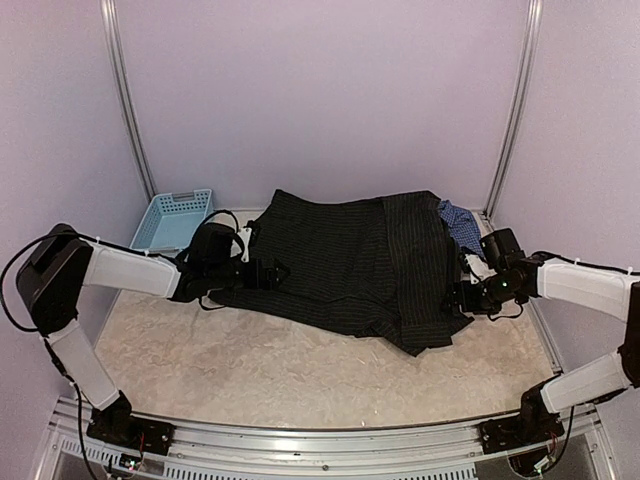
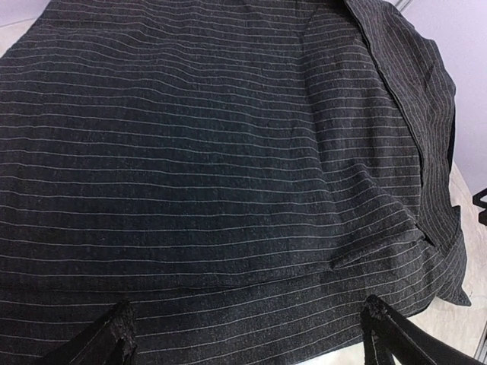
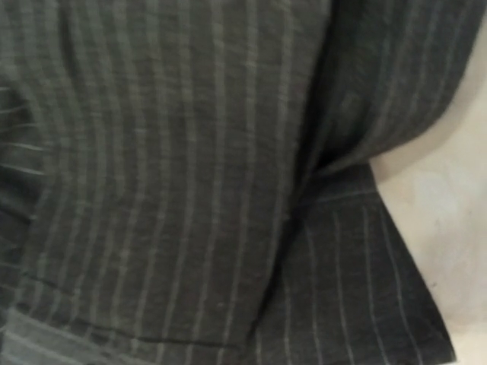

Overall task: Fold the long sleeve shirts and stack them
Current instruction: Flatten out the crumpled shirt at the center of the board.

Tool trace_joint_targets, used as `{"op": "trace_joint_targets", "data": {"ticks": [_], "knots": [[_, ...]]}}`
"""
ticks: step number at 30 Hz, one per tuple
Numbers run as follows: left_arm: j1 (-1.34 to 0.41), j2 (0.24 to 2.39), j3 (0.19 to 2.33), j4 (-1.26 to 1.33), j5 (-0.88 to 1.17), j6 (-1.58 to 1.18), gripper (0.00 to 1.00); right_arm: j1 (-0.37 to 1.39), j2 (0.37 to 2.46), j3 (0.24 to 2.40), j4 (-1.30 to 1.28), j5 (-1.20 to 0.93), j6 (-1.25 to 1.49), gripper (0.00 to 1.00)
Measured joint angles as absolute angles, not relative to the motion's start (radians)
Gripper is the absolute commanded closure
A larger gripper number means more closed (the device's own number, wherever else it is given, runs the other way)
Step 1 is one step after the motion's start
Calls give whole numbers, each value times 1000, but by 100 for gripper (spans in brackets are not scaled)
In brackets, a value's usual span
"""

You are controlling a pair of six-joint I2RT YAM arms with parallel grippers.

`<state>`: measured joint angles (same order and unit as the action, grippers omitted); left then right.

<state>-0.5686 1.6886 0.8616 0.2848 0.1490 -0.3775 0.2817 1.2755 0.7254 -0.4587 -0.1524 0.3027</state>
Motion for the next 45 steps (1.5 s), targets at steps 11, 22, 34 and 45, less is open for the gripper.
{"op": "trace_joint_targets", "data": {"ticks": [11,22,34,45], "knots": [[-586,1750,849,316,159,-389,3,273,1364,669,-408,-82,384,31],[-603,1796,847,334,160,-389,3,193,1372,602,-341,-72,421,35],[-614,1832,828,336,142,-400,16,179,1380,568,-245,-119,448,91],[-642,1755,712,336,110,-418,22,176,1069,545,-345,-279,480,100]]}}
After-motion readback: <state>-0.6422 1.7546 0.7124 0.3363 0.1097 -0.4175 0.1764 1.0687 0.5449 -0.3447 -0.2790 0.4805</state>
